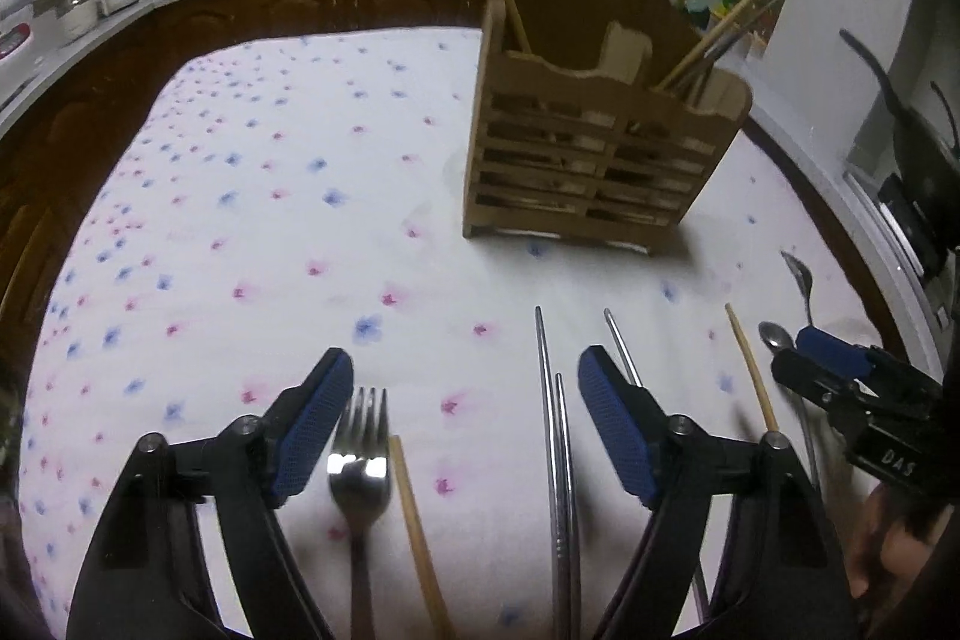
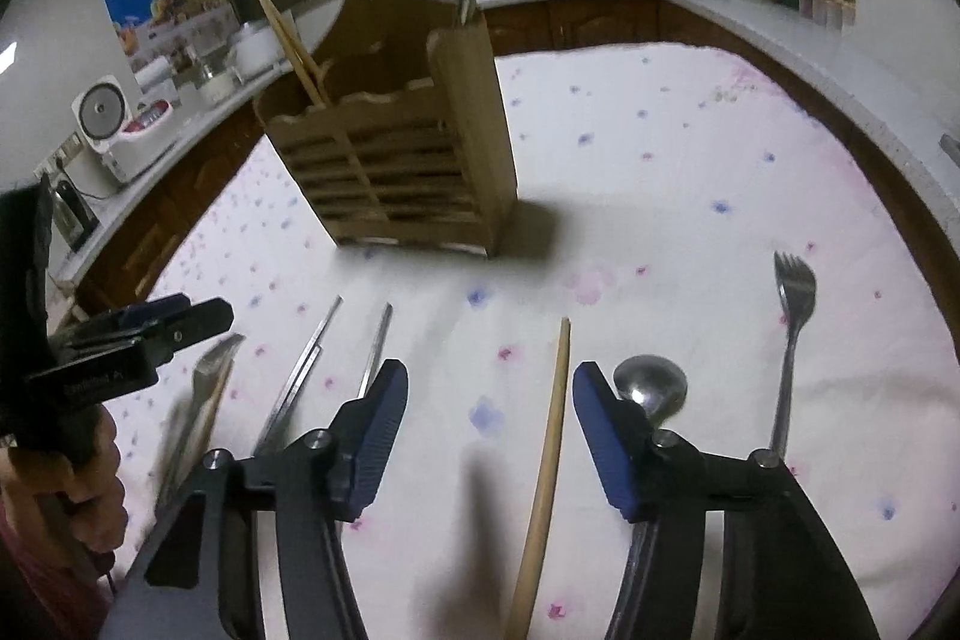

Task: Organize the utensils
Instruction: 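Close the left tool on a silver metal chopstick while the right tool grasps a wooden chopstick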

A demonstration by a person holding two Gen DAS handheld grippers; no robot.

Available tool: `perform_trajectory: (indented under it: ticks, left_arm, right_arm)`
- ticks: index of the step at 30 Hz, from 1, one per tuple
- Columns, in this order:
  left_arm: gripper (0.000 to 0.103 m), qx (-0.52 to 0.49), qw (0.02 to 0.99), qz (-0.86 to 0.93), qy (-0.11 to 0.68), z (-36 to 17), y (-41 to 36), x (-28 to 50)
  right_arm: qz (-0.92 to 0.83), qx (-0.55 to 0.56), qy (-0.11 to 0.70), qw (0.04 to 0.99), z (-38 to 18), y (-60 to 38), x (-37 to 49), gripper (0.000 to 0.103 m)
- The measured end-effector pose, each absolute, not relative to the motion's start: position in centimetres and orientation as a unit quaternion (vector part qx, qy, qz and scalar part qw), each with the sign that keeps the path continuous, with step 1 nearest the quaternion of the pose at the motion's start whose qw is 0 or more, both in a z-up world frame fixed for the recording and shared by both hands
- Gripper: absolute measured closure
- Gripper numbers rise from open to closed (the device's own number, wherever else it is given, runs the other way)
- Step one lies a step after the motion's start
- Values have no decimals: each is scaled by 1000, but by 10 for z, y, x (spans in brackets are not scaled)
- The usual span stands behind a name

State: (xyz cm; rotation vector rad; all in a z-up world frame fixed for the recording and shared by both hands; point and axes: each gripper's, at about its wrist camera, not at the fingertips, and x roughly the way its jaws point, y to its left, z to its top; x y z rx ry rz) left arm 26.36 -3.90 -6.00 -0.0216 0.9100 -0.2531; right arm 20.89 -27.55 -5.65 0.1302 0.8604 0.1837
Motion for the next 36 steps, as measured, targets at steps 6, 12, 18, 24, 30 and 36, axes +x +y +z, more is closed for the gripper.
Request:
perform_trajectory:
  ticks: [6,12,18,24,30,36]
  left_arm:
    - [36,-2,875,-135,464,-76,-54,282]
    - [46,10,862,-148,485,-89,-66,295]
    - [56,73,853,-153,494,-99,-93,303]
    - [91,90,853,-163,488,-98,-103,306]
    - [98,93,856,-166,481,-96,-104,303]
    - [99,70,864,-170,469,-82,-92,298]
  right_arm:
    - [78,47,436,895,-70,-276,226,58]
    - [68,38,457,886,-83,-279,244,62]
    - [64,11,462,885,-90,-273,251,70]
    - [56,-13,460,886,-90,-272,254,85]
    - [58,-7,460,886,-90,-269,256,97]
    - [80,28,458,885,-83,-275,251,98]
